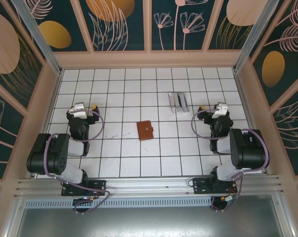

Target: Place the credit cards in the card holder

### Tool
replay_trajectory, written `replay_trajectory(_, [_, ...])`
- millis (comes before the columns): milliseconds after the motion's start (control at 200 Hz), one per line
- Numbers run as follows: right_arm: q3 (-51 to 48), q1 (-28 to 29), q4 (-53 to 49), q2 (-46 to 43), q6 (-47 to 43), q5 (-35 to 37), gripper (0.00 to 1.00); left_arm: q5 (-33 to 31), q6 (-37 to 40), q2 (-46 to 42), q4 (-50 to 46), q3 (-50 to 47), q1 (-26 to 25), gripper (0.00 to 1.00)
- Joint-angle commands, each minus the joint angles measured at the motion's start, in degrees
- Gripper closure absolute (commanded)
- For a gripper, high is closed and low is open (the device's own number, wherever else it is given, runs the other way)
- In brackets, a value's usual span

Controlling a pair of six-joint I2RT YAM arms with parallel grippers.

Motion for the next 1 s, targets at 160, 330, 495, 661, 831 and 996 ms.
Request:
replay_trajectory(160, [1.01,-0.35,0.94,-0.05,-0.71,-0.77,0.01,1.02,-0.27,-0.37,1.36,0.32,0.27,0.01])
replay_trajectory(330, [0.98,-0.35,0.94,-0.12,-0.70,-0.77,0.01,0.99,-0.17,-0.46,1.53,0.15,0.27,0.01])
replay_trajectory(495, [0.95,-0.35,0.98,-0.11,-0.71,-0.77,0.01,0.92,-0.16,-0.43,1.53,0.15,0.27,0.01])
replay_trajectory(661, [0.99,-0.40,0.90,-0.12,-0.64,-0.86,0.01,0.93,-0.16,-0.47,1.62,0.13,0.27,0.01])
replay_trajectory(831, [0.88,-0.44,1.04,-0.06,-0.56,-0.94,0.01,2.67,0.62,-1.43,-0.99,1.08,0.27,0.01])
replay_trajectory(996, [1.26,-0.50,0.00,-0.69,-0.18,-0.05,0.01,2.18,0.36,-1.70,-1.14,1.01,0.29,0.01])
